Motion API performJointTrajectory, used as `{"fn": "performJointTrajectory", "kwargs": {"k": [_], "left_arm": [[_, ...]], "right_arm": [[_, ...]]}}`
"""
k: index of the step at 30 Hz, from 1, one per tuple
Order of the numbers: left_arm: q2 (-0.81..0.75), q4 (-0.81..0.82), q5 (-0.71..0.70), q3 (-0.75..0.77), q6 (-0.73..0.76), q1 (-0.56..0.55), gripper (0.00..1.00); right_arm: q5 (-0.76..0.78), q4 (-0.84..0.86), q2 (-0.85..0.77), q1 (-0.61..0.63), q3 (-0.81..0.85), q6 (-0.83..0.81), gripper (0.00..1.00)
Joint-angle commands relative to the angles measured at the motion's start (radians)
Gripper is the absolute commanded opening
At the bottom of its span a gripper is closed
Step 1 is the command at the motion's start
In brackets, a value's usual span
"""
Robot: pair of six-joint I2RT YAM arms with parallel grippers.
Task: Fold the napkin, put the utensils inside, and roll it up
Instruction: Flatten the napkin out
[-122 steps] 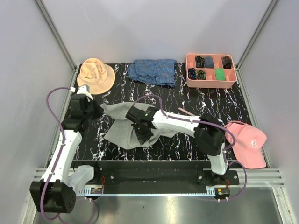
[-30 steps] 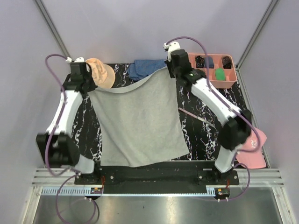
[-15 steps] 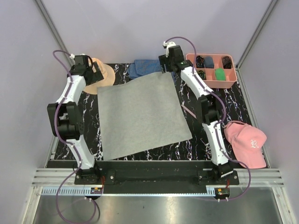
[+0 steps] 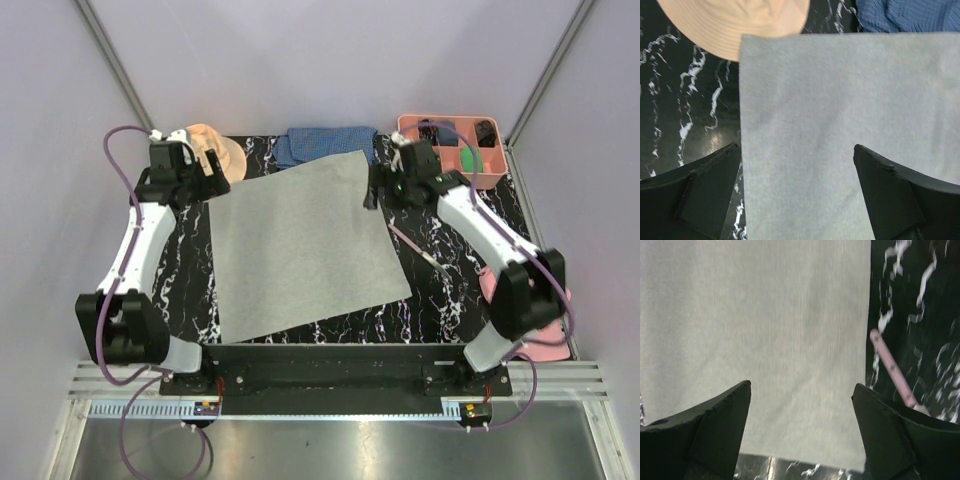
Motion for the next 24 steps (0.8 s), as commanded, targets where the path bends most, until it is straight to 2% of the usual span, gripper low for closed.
{"fn": "performJointTrajectory", "kwargs": {"k": [1,6,8,14,24], "left_arm": [[-0.086,0.031,0.063,-0.075,0.039,-0.049,0.99],[-0.106,0.031,0.092,-0.088,0.053,-0.088,0.99],[-0.120,0.035,0.100,-0.088,0.061,-0.092,0.99],[-0.166,0.034,0.040,-0.099,0.085,-0.100,0.99],[-0.199,0.037,0.048,-0.101,0.081,-0.100,0.99]], "right_arm": [[0.030,-0.133,-0.167,0.006,-0.220,0.225,0.89],[0.102,-0.239,-0.213,0.006,-0.360,0.279,0.79],[0.140,-0.262,-0.210,0.006,-0.389,0.296,0.72],[0.120,-0.280,-0.179,0.000,-0.460,0.332,0.59],[0.111,-0.359,-0.169,-0.034,-0.449,0.322,0.56]]}}
